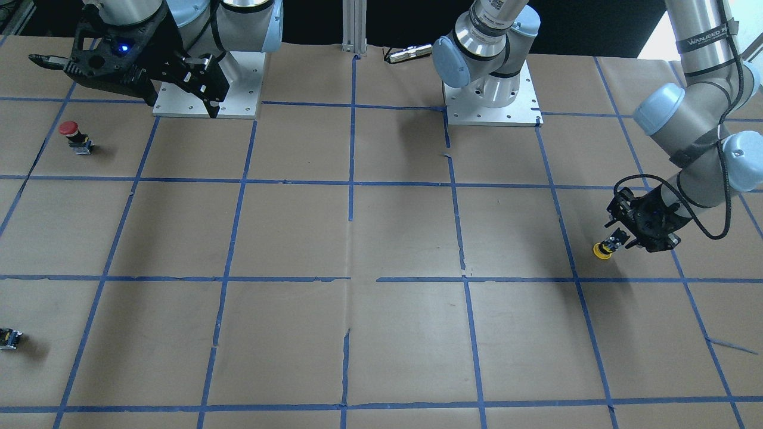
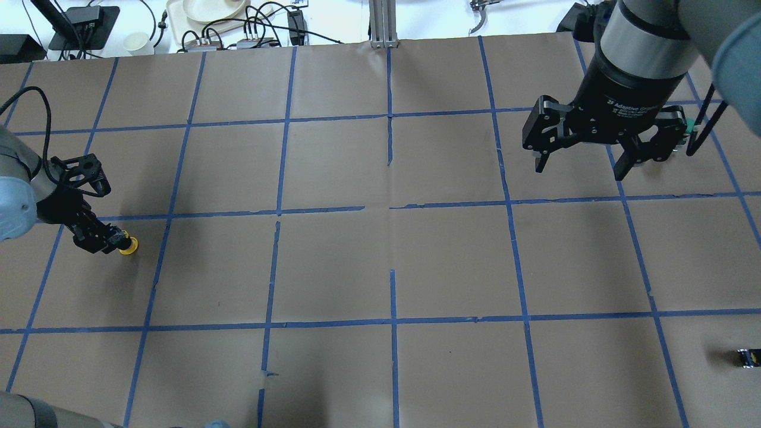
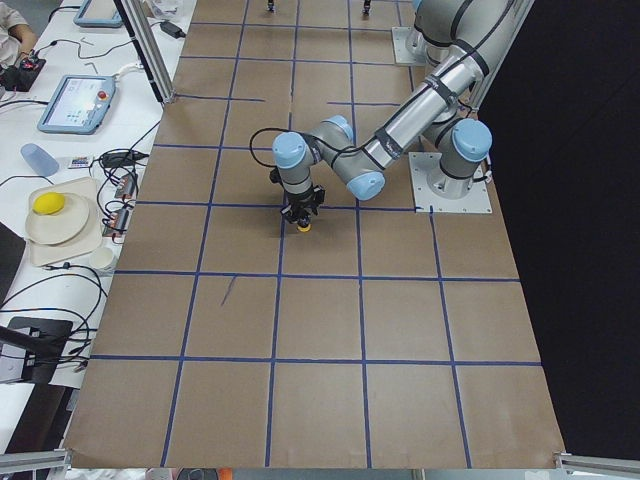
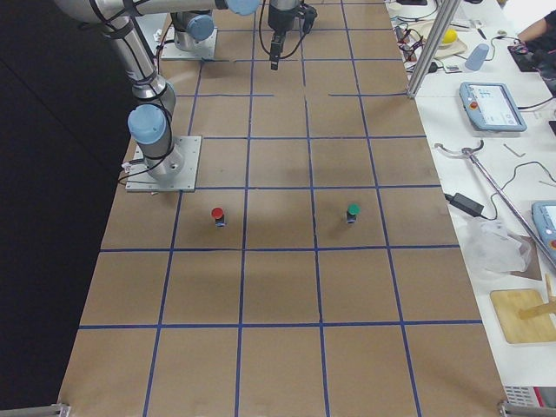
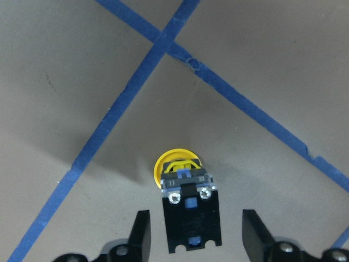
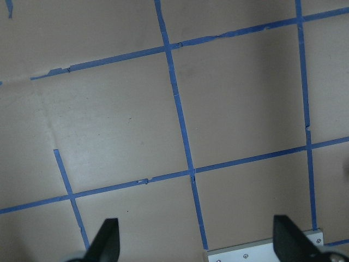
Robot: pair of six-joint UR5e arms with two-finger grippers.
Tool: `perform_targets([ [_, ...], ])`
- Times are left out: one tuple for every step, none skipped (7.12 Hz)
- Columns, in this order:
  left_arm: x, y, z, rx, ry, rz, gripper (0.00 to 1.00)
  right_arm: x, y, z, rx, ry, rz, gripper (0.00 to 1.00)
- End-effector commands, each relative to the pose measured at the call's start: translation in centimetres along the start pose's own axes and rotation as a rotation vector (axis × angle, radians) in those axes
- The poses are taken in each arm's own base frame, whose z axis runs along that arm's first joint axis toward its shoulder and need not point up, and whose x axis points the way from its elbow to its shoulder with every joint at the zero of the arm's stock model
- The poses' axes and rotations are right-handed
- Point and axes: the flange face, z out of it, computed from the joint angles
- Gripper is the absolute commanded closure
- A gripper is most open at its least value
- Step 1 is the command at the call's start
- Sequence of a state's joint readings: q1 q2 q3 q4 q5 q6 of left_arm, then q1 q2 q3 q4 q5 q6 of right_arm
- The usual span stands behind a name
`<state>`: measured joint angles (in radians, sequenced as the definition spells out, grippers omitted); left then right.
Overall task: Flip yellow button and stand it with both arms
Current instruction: 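Lower the left gripper onto the yellow button and grasp its body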
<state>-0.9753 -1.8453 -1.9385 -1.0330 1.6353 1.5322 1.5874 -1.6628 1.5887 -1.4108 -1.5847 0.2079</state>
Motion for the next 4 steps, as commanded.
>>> perform_targets([
  [0.1, -0.2, -0.3, 0.001, -0.005, 0.009, 0.64, 0.0, 0.0, -0.1, 0.001, -0.002, -0.004, 0.0],
  [0.2, -0.3, -0.4, 0.006, -0.003, 0.01, 0.79, 0.1, -0.1, -0.3, 0.003, 0.001, -0.003, 0.0],
  [0.1, -0.6, -0.9, 0.036, -0.008, 0.014, 0.86, 0.0, 0.0, 0.1, -0.013, -0.001, -0.004, 0.0],
  [0.3, -1.4, -1.6, 0.137, 0.044, 0.035, 0.88, -0.1, 0.1, 0.1, -0.016, -0.009, 0.002, 0.0],
])
